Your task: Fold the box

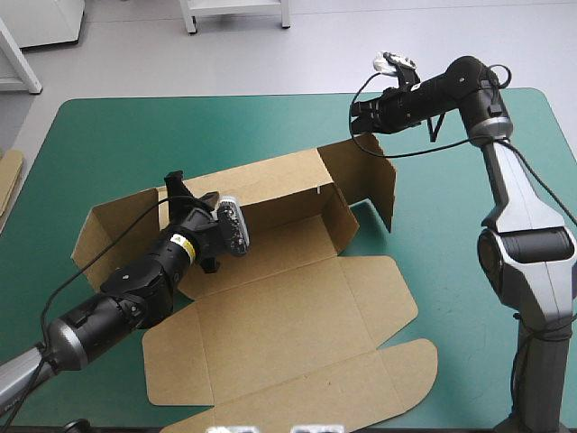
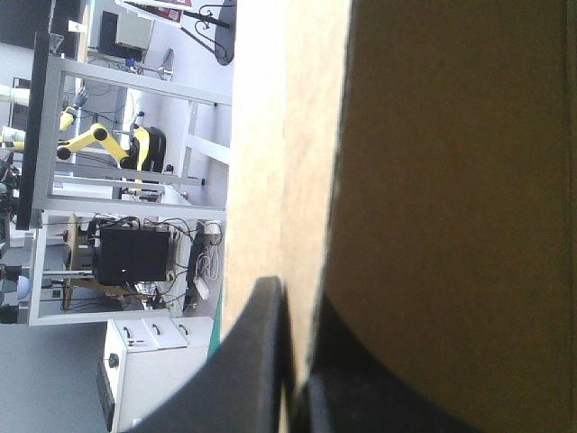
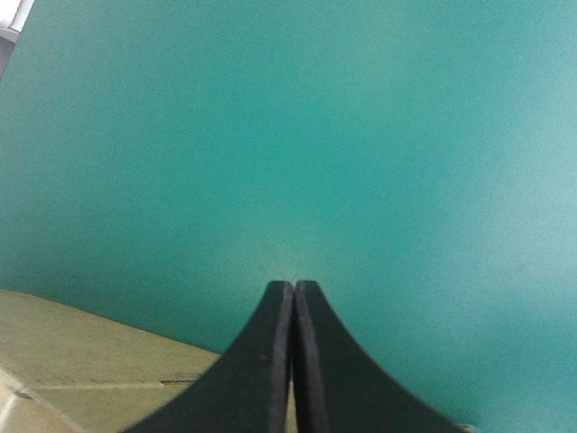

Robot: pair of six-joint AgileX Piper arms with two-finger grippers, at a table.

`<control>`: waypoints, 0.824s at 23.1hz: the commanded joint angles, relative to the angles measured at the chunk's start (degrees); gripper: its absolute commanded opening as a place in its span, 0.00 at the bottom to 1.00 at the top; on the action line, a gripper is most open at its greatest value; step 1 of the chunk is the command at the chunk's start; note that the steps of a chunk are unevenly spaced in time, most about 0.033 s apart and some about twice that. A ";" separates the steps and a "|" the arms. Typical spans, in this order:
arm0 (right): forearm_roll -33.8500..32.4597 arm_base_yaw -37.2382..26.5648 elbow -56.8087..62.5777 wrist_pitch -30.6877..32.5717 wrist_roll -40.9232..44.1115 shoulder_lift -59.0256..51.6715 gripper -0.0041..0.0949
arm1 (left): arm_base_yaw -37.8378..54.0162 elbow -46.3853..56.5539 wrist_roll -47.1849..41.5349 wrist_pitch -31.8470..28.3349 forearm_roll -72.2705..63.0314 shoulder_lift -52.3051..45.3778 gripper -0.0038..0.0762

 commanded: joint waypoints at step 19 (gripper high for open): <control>5.38 -0.27 29.54 -4.43 -16.31 -18.79 0.04 | -0.05 -0.20 -2.53 5.66 -3.54 -0.64 0.04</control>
